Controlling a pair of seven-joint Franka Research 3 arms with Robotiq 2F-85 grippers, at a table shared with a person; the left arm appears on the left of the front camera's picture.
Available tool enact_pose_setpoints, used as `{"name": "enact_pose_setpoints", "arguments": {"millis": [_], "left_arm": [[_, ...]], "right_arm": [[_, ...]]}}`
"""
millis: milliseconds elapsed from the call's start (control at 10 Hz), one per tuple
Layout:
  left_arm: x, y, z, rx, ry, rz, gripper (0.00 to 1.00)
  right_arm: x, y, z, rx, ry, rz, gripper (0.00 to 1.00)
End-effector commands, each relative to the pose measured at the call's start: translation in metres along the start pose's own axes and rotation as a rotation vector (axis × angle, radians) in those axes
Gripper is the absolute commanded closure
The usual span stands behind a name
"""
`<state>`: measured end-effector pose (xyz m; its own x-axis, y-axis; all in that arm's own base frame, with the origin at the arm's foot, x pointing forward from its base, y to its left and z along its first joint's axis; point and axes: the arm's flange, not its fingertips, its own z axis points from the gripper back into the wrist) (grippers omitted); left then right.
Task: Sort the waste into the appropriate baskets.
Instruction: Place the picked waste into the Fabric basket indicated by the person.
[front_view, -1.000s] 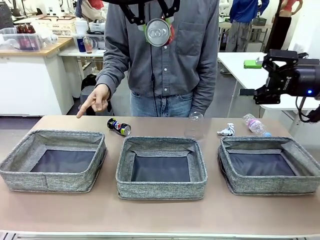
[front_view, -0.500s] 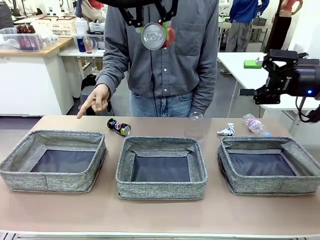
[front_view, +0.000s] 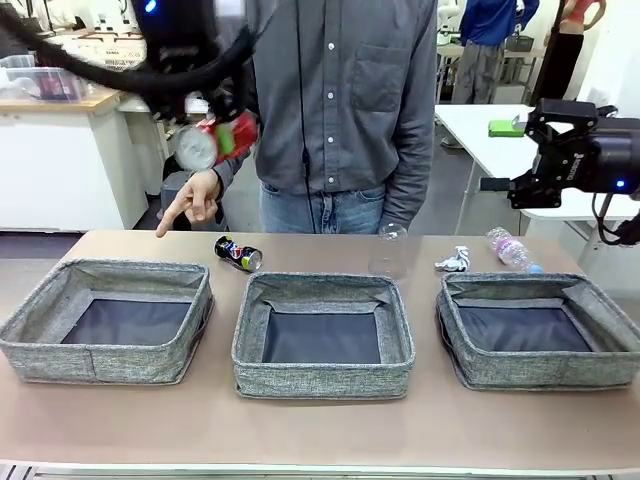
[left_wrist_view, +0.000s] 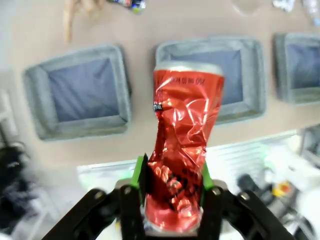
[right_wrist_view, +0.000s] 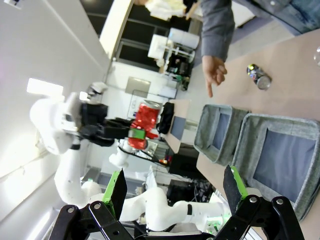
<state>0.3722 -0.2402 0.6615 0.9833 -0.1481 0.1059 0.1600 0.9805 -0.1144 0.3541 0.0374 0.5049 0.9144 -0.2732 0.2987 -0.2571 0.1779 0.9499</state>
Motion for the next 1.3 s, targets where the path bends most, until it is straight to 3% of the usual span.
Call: {"name": "enact_pose_setpoints", "arguments": {"millis": [0,300,500,800,1200], "left_arm": [[-0.041,0.043,-0.047,-0.009,-0.061,0.113,0.56],[-0.071,0.098,-0.098,0.095,-0.065,0.371,0.56],[-0.081,0.134,-0.13,0.084,-0.071,0.492,0.56],[-0.075,0.159,-0.165,0.072,-0.097,0.587,0.56],[-0.069,0.166,-0.162,0.075,-0.117,0.588,0.56]], "right_arm": [[0.002,0.003,-0.003,0.017,-0.01,-0.01,0.0],[0.002,0.003,-0.003,0.017,-0.01,-0.01,0.0],[0.002,0.003,-0.003,0.017,-0.01,-0.01,0.0],[0.002,0.003,-0.003,0.017,-0.01,-0.01,0.0],[0.002,0.003,-0.003,0.017,-0.01,-0.01,0.0]]}}
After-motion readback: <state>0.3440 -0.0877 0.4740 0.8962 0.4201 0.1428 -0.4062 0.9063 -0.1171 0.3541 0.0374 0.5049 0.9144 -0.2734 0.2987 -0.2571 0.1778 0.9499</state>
